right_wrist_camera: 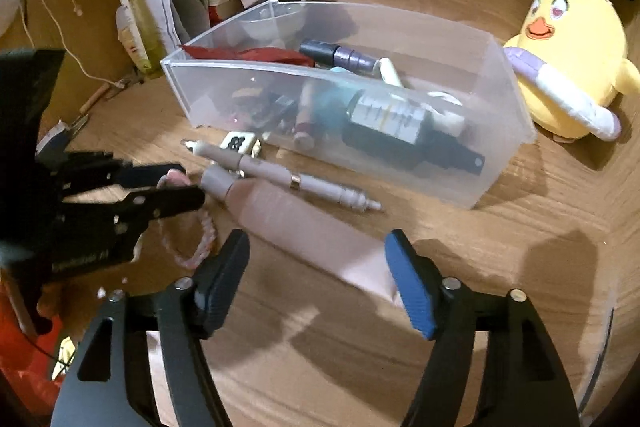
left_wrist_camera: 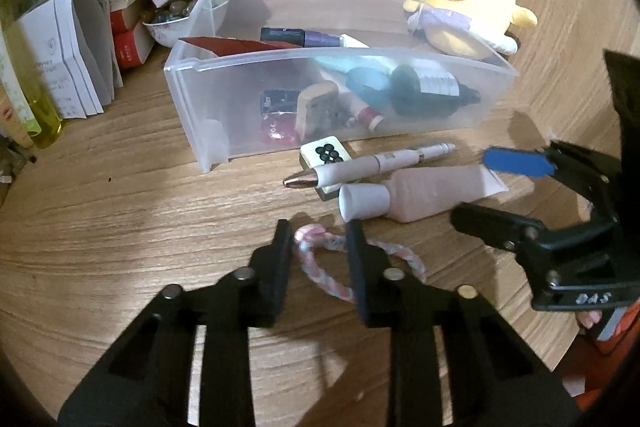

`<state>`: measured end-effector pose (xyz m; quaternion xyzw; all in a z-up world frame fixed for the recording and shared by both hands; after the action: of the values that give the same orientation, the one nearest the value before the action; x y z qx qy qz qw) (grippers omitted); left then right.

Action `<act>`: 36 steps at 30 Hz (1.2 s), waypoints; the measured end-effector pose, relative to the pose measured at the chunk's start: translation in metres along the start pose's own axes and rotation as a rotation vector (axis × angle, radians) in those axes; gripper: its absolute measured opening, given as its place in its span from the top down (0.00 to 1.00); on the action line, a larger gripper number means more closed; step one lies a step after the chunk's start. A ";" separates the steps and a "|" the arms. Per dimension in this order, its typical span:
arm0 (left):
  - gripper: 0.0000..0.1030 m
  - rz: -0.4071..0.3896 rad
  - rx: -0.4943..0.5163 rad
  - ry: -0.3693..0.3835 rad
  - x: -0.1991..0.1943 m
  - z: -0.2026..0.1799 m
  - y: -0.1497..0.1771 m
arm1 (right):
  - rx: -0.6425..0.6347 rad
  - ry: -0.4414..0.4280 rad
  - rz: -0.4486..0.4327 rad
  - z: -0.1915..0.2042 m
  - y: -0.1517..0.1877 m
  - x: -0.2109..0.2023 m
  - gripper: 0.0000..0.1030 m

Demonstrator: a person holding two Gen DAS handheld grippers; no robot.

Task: Organize objects
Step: 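Grasp the pink braided cord with the left tool while the right tool approaches the beige tube, then grasp the beige tube with the white cap with the right tool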

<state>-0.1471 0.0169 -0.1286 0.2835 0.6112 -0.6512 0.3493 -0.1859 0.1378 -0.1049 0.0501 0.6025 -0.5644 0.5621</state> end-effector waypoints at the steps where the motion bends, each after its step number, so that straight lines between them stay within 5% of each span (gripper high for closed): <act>1: 0.79 -0.001 0.000 0.003 -0.001 0.000 0.001 | -0.001 -0.007 0.008 0.000 -0.002 0.003 0.32; 11: 0.86 0.000 0.012 0.005 -0.011 0.012 0.013 | -0.104 -0.068 0.079 0.032 0.008 0.004 0.29; 22: 0.85 0.020 -0.050 0.001 -0.017 0.042 0.028 | -0.120 0.035 0.079 0.023 -0.010 0.024 0.29; 24: 0.83 0.023 -0.058 0.011 -0.017 0.044 0.028 | -0.096 0.018 0.093 0.020 -0.009 0.027 0.29; 26: 0.68 0.020 -0.062 0.017 -0.017 0.044 0.027 | -0.089 -0.019 0.108 0.023 -0.005 0.028 0.29; 28: 0.63 0.012 -0.064 0.020 -0.016 0.044 0.026 | -0.118 -0.021 0.122 0.032 0.003 0.028 0.32; 36: 0.67 -0.009 -0.030 -0.006 -0.016 0.039 0.026 | -0.189 -0.062 0.139 0.068 0.006 0.043 0.38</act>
<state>-0.1150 -0.0201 -0.1277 0.2734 0.6213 -0.6444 0.3522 -0.1558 0.0653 -0.1218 0.0210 0.6302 -0.4663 0.6205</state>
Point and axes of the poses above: each gripper's, at about its wrist camera, not at the fingertips, and x roughly the way its jaws point, z to its left, y to its underside, the point moved 7 cm from there along x, roughly the way its jaws point, and after that the axes turned 15 degrees about -y, right-handed, at the moved point
